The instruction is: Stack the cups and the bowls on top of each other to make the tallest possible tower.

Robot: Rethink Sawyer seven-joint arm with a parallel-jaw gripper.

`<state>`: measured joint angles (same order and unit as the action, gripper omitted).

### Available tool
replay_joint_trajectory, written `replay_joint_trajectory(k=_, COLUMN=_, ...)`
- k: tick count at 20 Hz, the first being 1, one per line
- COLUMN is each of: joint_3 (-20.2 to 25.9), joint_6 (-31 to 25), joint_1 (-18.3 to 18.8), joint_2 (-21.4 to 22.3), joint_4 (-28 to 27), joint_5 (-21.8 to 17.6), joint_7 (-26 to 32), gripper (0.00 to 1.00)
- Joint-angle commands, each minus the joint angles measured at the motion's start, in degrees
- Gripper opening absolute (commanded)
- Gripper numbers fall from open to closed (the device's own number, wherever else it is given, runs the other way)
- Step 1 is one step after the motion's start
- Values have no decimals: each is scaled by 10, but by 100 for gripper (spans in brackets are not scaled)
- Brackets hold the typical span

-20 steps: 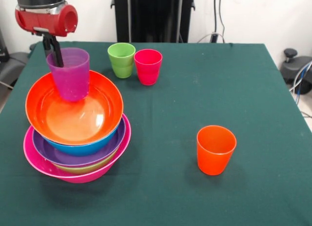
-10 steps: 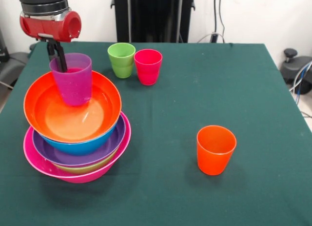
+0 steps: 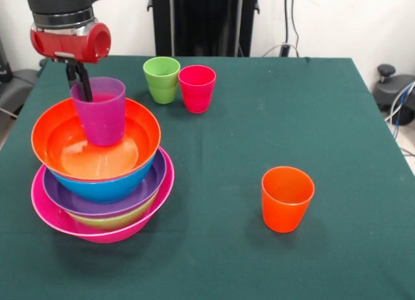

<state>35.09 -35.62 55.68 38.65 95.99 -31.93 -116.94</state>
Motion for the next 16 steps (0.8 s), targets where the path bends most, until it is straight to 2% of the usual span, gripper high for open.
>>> replay_joint_trajectory(k=1, joint_3=-36, joint_6=32, joint_1=-20, joint_2=-64, joint_4=-5, joint_5=-66, joint_7=47, gripper=0)
replay_joint_trajectory(k=8, joint_3=-43, joint_6=41, joint_1=-25, joint_2=-78, joint_4=-18, joint_5=-76, joint_7=45, gripper=0)
replay_joint_trajectory(k=16, joint_3=-36, joint_6=16, joint_1=-23, joint_2=-52, joint_4=-10, joint_5=-57, joint_7=55, gripper=0)
